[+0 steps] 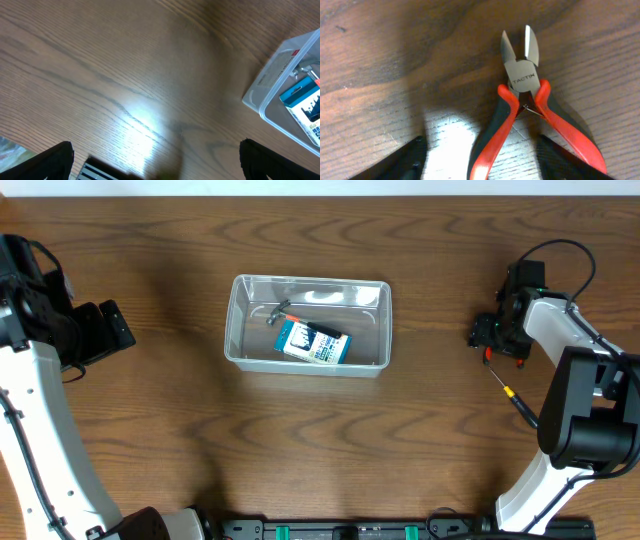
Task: Pack container
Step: 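Move the right gripper to the red pliers and grasp them, then carry the pliers into the container and release them with the right gripper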
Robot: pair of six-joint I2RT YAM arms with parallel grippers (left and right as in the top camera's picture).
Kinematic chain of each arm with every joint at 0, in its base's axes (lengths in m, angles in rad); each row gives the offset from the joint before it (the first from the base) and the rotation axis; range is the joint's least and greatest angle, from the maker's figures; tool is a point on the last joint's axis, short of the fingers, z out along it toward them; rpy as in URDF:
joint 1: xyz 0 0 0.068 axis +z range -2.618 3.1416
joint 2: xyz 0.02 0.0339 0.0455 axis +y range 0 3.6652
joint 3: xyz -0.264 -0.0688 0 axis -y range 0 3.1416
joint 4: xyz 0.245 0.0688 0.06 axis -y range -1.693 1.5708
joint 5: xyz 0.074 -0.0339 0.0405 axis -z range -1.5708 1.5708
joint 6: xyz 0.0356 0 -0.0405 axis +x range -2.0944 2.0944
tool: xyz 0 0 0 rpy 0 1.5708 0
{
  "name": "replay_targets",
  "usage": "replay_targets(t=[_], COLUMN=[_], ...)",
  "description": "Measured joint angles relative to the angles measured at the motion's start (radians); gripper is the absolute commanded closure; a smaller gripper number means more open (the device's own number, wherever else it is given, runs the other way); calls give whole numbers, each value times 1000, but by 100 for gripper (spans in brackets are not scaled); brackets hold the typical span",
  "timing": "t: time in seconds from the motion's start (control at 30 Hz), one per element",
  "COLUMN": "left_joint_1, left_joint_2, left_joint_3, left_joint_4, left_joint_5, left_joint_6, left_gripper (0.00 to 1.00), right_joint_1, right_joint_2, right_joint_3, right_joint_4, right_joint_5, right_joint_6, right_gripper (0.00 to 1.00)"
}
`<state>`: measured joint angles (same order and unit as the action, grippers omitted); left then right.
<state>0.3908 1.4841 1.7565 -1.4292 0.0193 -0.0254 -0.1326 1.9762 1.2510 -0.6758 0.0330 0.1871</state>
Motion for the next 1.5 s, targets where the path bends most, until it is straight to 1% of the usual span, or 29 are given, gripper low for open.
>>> replay_targets(t=[0.2,0.27,0.37,0.47,0.57,0.67,0.97,1.1,1.2,1.33,1.43,1.5], left_joint_1=[0,0,0,0,0,0,0,0,0,0,0,0], left_joint_2=[0,0,0,0,0,0,0,0,0,0,0,0], left_joint_3=[0,0,0,0,0,0,0,0,0,0,0,0], left_joint_4=[0,0,0,0,0,0,0,0,0,0,0,0], left_joint_5=[0,0,0,0,0,0,0,0,0,0,0,0], left_joint_6=[0,0,0,0,0,0,0,0,0,0,0,0], left_gripper=[2,2,2,2,2,2,2,2,2,2,2,2], right_joint_1=[0,0,0,0,0,0,5,31,84,197,315,390], right_joint_2=[-1,-1,-1,-1,-1,-2,-4,-5,-18,-74,-132,-159], right_joint_3=[-2,-2,-2,-2,-2,-2,-2,27,109,285,425,479], right_joint_4=[5,5,6,6,7,8,9,-47,-113,-190,-226,-225], right_joint_5=[1,1,1,2,2,3,8,13,16,19,21,21], right_joint_6=[-2,-5,-6,-6,-8,-8,-22,-74,-134,-227,-313,-360], right_gripper=[51,62,73,78,89,98,99,99,99,99,99,99])
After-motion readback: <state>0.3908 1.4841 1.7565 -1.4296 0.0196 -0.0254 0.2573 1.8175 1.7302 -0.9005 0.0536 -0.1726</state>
